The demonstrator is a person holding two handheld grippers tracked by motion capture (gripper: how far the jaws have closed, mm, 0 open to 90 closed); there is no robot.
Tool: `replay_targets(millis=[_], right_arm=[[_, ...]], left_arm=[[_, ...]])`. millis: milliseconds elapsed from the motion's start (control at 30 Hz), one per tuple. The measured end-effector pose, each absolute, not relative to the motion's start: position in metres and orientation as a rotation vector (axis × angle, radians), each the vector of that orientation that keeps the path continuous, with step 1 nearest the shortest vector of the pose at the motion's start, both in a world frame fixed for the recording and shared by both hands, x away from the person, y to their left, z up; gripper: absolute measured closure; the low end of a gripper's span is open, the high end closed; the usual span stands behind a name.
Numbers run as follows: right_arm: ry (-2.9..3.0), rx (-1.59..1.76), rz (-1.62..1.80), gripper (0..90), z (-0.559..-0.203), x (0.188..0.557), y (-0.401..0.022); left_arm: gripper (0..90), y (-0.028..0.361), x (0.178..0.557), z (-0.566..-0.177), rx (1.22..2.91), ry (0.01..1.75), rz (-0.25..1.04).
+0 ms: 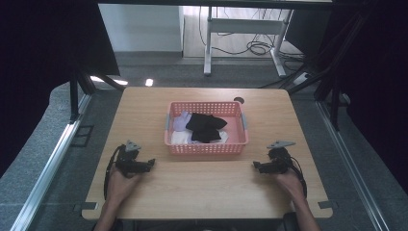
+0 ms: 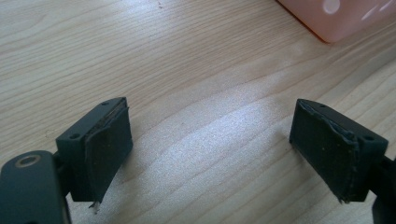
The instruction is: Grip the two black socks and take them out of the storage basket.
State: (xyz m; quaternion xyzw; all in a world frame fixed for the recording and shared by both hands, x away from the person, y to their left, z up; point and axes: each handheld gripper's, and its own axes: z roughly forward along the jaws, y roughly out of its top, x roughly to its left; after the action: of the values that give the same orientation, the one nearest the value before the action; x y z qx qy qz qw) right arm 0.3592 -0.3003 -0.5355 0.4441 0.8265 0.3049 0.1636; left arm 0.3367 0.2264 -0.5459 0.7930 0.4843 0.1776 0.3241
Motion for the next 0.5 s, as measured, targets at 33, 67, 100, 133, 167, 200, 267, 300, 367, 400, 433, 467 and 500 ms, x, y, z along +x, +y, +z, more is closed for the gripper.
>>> replay_targets(millis=[33,67,100,133,167,200,267,300,367,400,433,467,500], right_arm=[[2.354,1.260,0.873,3.5,-0.5368,0.3593,-0.2999],[2.348,1.261,0.880,2.3,-0.5381,0.3593,-0.2992],[2.346,1.262,0.881,1.4,-0.5386,0.3594,-0.2987],[2.351,1.261,0.878,0.2,-0.5388,0.3596,-0.2982],[2.354,1.258,0.877,0.0,-0.5390,0.3596,-0.2980],[2.356,1.256,0.876,0.0,-0.5391,0.3597,-0.2979],[2.361,1.250,0.876,0.0,-0.5393,0.3598,-0.2979],[2.363,1.246,0.875,0.0,-0.5393,0.3598,-0.2980],[2.367,1.247,0.872,0.0,-0.5390,0.3600,-0.2978],[2.367,1.248,0.870,0.0,-0.5389,0.3600,-0.2977],[2.367,1.250,0.869,0.0,-0.5387,0.3600,-0.2976],[2.367,1.251,0.868,0.0,-0.5387,0.3600,-0.2975],[2.366,1.251,0.869,0.0,-0.5388,0.3599,-0.2976]], left_arm=[[12.7,0.2264,0.3367,-0.5459,2.080,1.270,0.466],[12.7,0.2264,0.3367,-0.5459,2.080,1.271,0.466],[12.7,0.2264,0.3367,-0.5459,2.080,1.270,0.466],[12.7,0.2264,0.3367,-0.5459,2.080,1.270,0.466],[12.7,0.2264,0.3367,-0.5459,2.080,1.270,0.466],[12.7,0.2264,0.3367,-0.5459,2.080,1.270,0.466],[12.7,0.2264,0.3367,-0.5459,2.080,1.270,0.466],[12.7,0.2264,0.3367,-0.5459,2.080,1.270,0.466],[12.7,0.2264,0.3367,-0.5459,2.080,1.270,0.466],[12.7,0.2264,0.3367,-0.5459,2.080,1.271,0.466],[12.7,0.2264,0.3367,-0.5459,2.080,1.270,0.466],[12.7,0.2264,0.3367,-0.5459,2.080,1.270,0.466],[12.7,0.2264,0.3367,-0.5459,2.080,1.270,0.466]])
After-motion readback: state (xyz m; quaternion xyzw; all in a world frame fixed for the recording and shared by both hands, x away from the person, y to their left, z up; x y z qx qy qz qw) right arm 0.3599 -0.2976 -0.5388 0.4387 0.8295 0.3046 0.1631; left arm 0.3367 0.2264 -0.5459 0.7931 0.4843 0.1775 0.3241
